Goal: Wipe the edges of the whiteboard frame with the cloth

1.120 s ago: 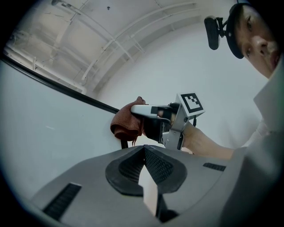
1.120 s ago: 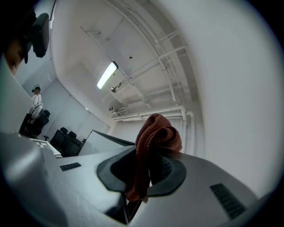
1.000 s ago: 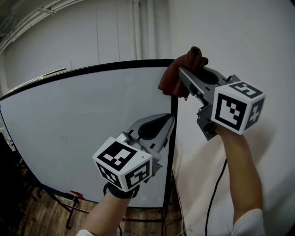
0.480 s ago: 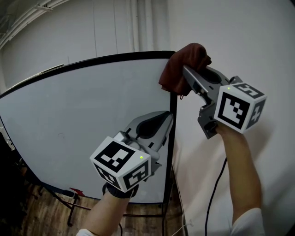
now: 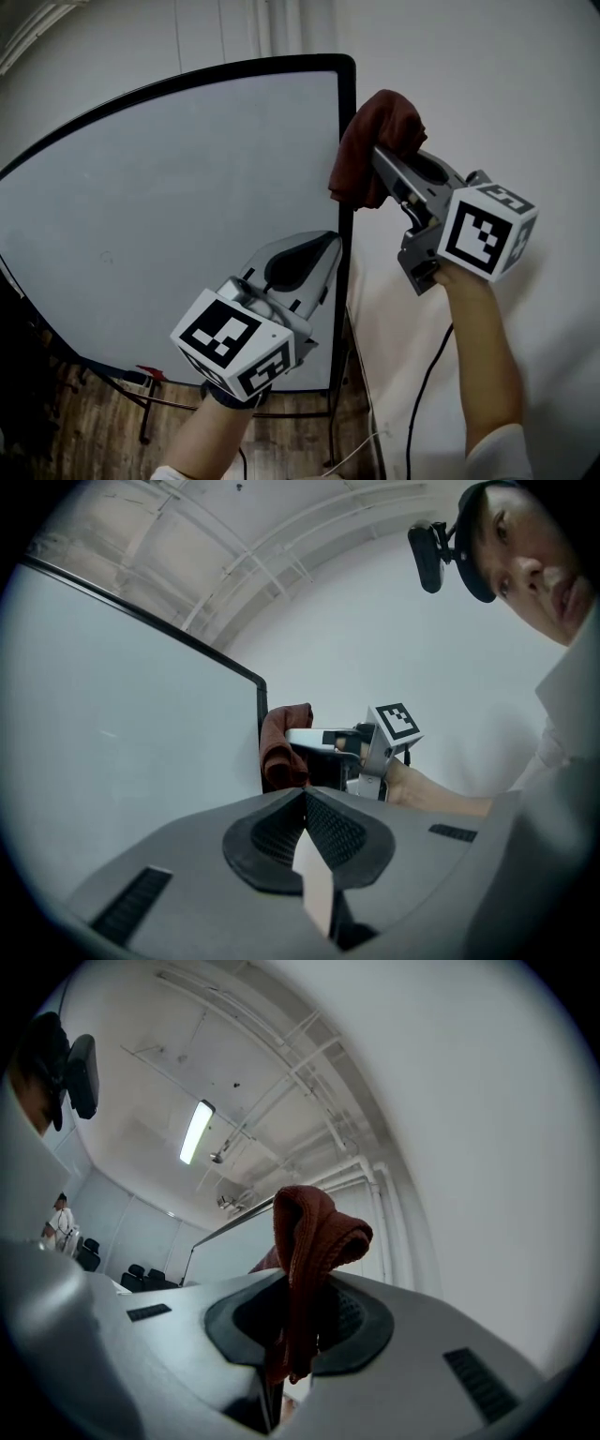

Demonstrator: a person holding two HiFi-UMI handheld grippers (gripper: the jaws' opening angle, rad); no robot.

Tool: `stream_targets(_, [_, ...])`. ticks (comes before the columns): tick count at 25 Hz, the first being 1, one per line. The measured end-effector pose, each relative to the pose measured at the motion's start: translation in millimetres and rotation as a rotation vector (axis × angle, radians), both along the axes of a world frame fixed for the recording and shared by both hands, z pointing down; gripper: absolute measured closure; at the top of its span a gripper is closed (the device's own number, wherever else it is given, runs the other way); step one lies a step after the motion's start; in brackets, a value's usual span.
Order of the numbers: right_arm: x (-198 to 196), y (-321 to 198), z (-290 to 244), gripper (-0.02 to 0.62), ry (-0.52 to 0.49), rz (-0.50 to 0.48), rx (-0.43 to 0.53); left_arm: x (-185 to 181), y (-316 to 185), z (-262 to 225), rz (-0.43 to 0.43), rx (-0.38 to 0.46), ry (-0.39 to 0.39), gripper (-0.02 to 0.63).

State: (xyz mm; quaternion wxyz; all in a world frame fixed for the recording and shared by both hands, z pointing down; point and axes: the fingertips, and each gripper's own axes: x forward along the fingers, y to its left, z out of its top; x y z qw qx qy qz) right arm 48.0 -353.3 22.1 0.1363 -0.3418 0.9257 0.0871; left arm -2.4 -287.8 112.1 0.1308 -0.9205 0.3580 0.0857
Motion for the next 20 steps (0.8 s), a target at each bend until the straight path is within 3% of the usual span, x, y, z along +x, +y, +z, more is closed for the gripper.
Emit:
stream_targets(11, [-3.6, -12.4, 28.8, 0.538, 0.073, 0.011, -0.093, -0.5, -0.9, -3.4, -0.016, -0.014, 0.002, 0.597])
stream_targets(20, [-0.6, -14.7, 163.1, 0.538, 0.044, -0.015, -0.144, -4.3, -1.8, 98.3, -0.027, -0.043, 0.030, 0.597])
